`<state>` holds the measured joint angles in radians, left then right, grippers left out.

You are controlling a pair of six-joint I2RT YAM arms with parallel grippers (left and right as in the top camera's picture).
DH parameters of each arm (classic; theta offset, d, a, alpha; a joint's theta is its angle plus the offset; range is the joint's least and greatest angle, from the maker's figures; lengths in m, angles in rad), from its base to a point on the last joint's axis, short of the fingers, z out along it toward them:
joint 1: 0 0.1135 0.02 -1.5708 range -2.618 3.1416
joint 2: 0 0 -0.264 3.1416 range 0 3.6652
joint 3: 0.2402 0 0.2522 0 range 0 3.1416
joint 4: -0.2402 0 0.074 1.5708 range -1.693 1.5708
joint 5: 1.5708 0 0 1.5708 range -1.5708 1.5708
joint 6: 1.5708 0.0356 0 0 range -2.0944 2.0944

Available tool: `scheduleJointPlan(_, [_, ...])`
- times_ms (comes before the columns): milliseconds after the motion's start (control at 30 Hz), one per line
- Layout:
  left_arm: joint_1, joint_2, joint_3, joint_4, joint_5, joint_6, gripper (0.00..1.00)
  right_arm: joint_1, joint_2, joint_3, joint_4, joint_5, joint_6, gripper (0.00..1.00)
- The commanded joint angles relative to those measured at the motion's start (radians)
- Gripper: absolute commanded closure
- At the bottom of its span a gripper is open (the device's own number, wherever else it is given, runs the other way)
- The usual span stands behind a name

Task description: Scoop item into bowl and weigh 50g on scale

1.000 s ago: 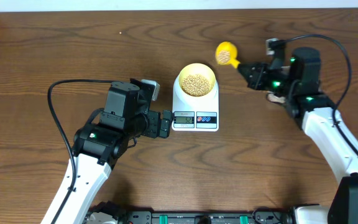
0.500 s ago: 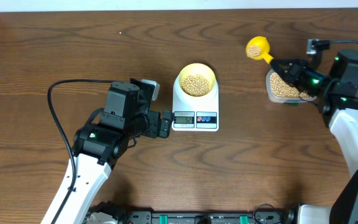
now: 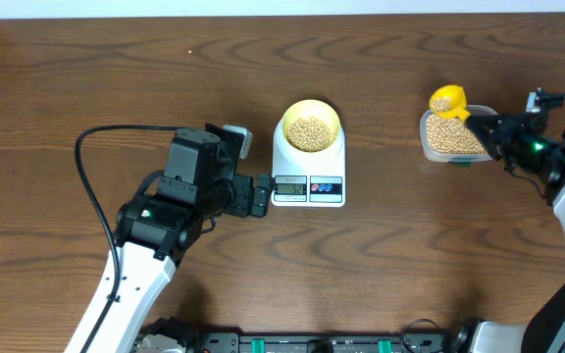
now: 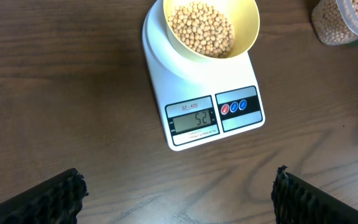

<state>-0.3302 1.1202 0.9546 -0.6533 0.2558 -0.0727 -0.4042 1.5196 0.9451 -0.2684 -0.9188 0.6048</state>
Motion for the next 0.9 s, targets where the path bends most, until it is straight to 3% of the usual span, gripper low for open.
scheduleJointPlan(0, [-0.001, -0.004, -0.003, 0.000, -0.006, 0.016, 0.02, -0.027, 0.005, 0.001, -0.056, 0.032, -0.121, 0.98])
scheduleJointPlan(167, [-0.001, -0.004, -0.003, 0.000, -0.006, 0.016, 0.02, -0.040, 0.005, 0.001, -0.141, 0.105, -0.227, 0.99])
scheduleJointPlan(500, [-0.001, -0.004, -0.003, 0.000, -0.006, 0.016, 0.02, -0.042, -0.013, 0.001, -0.132, 0.135, -0.352, 0.99])
scheduleJointPlan(700, [-0.001, -0.004, -0.003, 0.000, -0.006, 0.016, 0.02, -0.036, -0.083, 0.001, -0.134, 0.140, -0.474, 0.99])
scheduleJointPlan(867, [-0.001, -0.004, -0.003, 0.000, -0.006, 0.016, 0.02, -0.034, -0.151, 0.001, -0.165, 0.257, -0.516, 0.99])
